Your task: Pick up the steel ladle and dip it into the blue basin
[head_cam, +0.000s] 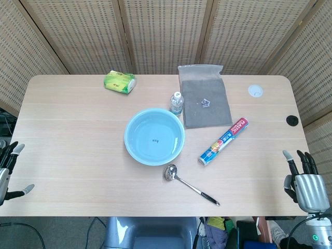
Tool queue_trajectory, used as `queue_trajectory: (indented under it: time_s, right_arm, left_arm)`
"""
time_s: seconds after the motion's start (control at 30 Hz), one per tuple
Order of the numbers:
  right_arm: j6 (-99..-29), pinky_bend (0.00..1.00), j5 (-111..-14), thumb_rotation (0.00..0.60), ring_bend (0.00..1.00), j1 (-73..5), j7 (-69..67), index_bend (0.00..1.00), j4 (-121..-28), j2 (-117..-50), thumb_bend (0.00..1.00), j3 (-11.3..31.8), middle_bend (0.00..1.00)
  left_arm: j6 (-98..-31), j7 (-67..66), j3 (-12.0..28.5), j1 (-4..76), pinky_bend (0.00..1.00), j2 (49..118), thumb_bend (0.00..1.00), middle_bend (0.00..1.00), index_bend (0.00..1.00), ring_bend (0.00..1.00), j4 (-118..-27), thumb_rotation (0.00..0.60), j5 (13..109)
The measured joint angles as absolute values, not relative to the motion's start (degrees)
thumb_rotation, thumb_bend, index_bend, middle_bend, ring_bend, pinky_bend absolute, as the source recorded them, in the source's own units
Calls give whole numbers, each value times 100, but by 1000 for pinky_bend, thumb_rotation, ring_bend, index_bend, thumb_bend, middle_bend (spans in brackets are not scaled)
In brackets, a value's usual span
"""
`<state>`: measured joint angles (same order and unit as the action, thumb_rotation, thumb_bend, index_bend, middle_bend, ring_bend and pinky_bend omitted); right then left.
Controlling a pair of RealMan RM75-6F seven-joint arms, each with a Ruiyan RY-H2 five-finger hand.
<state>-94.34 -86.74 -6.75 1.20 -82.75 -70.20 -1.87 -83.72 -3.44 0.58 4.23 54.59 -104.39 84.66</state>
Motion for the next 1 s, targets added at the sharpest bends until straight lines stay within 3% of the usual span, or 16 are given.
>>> queue_trajectory:
  time_s: [0.27,0.33,0.4,0.47,0.57,0.67,1.0]
  right_arm:
    - [-9483,0,-8793,600,4,-598,84,0,-8188,-7055,0,-80,3]
    - [-9492,27,-8850,600,110,-598,102,0,-8194,-7048,0,-84,98]
    - [-9538,159,-8981,600,360,-617,144,0,-8192,-7042,42,-86,335]
    - [-9575,453,-9173,600,609,-661,229,0,-8172,-7031,208,-90,592]
    - [-9548,834,-9599,600,745,-830,544,0,-8155,-6967,485,-91,732]
    - [-9375,976,-9964,600,803,-1071,1038,0,-8186,-6868,626,-101,768]
    - [-7441,1000,-11254,600,824,-2134,2763,0,-8718,-6504,670,-372,775]
  left_arm:
    - [-8365,-335,50,412,0,5457,0,0,0,0,-10424,600,8467]
    - [-8365,-334,52,412,0,5457,0,0,0,0,-10424,600,8463]
    - [-8358,-344,57,413,0,5461,0,0,0,0,-10424,600,8446]
    - [-8322,-387,63,426,0,5470,0,0,0,0,-10425,600,8411]
    - [-8272,-448,93,458,0,5491,0,0,0,0,-10436,600,8345]
    - [-8273,-495,111,468,0,5506,0,0,0,0,-10467,600,8329]
    - [-8182,-628,142,518,0,5572,0,0,0,0,-10460,600,8226]
